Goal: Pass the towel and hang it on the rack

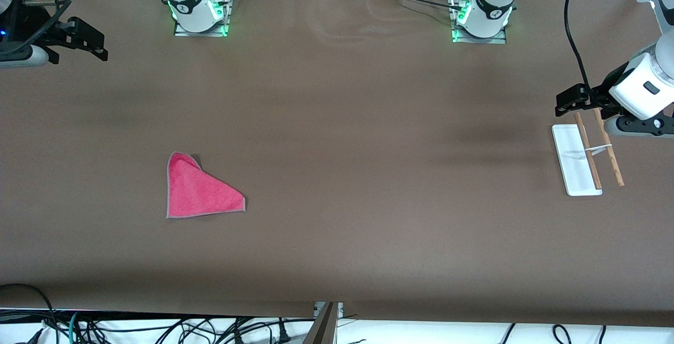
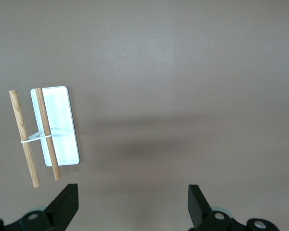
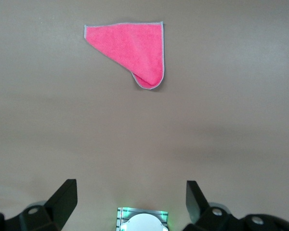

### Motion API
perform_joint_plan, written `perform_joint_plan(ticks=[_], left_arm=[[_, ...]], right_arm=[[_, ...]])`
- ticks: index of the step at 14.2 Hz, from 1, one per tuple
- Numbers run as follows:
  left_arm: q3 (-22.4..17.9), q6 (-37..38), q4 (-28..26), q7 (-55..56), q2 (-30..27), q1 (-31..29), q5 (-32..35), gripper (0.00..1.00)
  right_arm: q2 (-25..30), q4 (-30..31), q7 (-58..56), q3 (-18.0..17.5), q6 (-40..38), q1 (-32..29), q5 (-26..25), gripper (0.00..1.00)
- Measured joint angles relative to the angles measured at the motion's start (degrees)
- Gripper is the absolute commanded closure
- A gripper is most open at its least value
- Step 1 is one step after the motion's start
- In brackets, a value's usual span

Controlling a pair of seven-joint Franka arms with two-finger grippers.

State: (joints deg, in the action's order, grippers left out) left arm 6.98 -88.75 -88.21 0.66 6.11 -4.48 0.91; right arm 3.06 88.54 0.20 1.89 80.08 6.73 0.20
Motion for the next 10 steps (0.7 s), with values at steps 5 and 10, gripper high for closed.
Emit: perform_joint_plan(ticks=[5, 10], left_arm=[[0.39, 1.08, 0.08, 0.02, -0.8, 0.23, 0.0, 0.0], [0.44, 1.16, 0.08, 0.02, -0.88, 0.23, 0.0, 0.0]], right_arm=[[0.32, -0.03, 0.0, 0.02, 0.0, 0.0, 0.0, 0.0], [0.33, -0.03, 0.0, 0.02, 0.0, 0.0, 0.0, 0.0]])
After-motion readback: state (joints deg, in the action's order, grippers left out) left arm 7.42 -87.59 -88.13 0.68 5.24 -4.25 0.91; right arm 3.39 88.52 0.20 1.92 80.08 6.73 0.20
